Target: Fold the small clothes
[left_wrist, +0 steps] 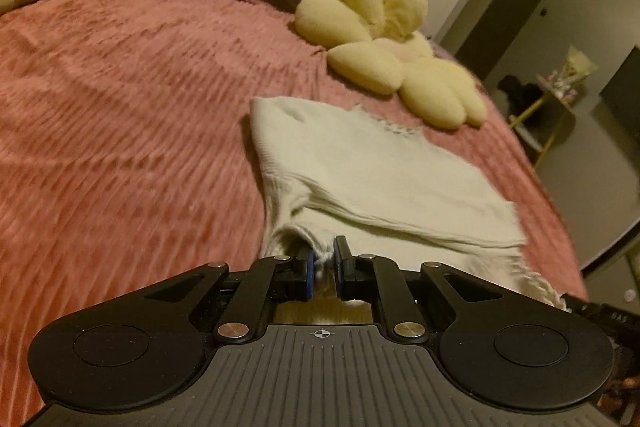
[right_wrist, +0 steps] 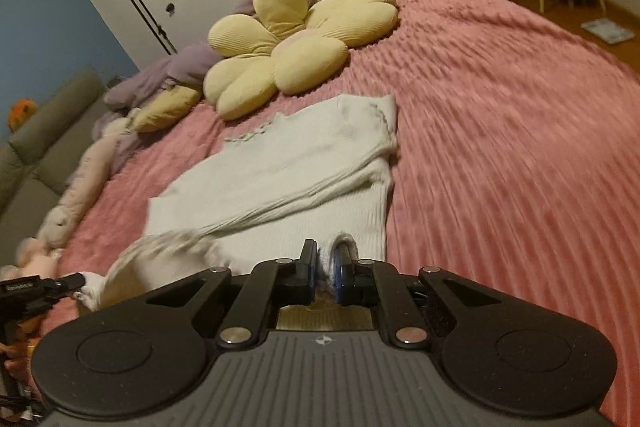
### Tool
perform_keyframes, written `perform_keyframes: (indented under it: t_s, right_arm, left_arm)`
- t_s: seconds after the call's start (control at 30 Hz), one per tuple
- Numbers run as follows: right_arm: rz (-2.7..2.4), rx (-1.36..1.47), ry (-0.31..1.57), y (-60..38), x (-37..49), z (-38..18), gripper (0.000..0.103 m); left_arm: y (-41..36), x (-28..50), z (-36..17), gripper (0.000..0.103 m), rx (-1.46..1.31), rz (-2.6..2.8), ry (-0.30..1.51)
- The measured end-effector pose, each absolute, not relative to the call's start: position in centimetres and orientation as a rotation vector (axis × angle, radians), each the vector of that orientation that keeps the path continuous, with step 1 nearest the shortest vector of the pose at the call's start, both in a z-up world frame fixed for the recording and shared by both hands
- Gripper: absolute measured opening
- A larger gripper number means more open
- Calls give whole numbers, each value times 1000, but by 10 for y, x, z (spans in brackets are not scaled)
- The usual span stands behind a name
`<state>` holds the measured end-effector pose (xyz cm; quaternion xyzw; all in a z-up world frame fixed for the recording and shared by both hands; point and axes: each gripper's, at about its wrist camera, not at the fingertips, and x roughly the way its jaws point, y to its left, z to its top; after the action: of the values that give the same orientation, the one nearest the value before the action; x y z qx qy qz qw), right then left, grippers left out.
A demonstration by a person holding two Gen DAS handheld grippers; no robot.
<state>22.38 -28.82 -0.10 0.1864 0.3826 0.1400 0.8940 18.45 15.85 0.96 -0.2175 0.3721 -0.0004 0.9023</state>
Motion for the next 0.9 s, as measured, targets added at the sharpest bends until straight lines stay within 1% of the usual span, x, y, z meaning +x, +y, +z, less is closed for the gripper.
perform_keyframes:
  t_s: [0.17, 0.27, 0.3, 0.33, 0.4, 0.5, 0.63, 0.67, 0.7, 0.73, 0.77, 0.8, 0.83, 0.87, 0.9]
  right_arm:
    - [233, 338, 823, -274, 258, -22, 8]
    - [210, 306, 847, -272, 267, -31, 11]
    - [212, 321, 846, -274, 266, -30, 18]
    - [217, 355, 832, -279, 264, -29, 36]
    - [206, 376, 780, -288, 256, -24, 57]
    - [215, 293, 768, -290, 249, -23, 58]
    - [243, 247, 842, -283, 257, -39, 57]
    - [247, 248, 841, -281, 259, -41, 57]
    - [250, 250, 842, -279, 262, -43, 56]
    - [249, 252, 846, -277, 265, -44, 49]
    - [254, 255, 851, -274, 268, -44, 46]
    - [260, 249, 856, -272, 271, -45, 39]
    - [265, 232, 858, -269, 272, -46, 30]
    - [264, 207, 857, -265, 272, -46, 23]
    - [254, 178, 852, -262, 272, -46, 15]
  left_arm:
    - [160, 209, -16, 13, -382, 53, 817]
    - [161, 207, -22, 24, -365, 43, 811]
    - [162, 205, -21, 36, -366, 33, 800]
    - [163, 200, -19, 48, -360, 26, 781]
    - [167, 192, -16, 60, -346, 29, 750]
    - [174, 187, -19, 70, -353, 10, 752]
    - [172, 197, -35, 70, -333, 6, 823]
    - [171, 200, -39, 67, -330, 10, 839]
    - [170, 204, -42, 61, -329, 24, 851]
    - [169, 207, -43, 55, -328, 29, 859]
    - [168, 210, -45, 53, -323, 40, 869]
    - [166, 213, -46, 46, -312, 54, 869]
    - [165, 214, -45, 36, -304, 54, 864]
    - [164, 215, -44, 31, -303, 45, 857]
    - [164, 215, -42, 20, -302, 44, 852]
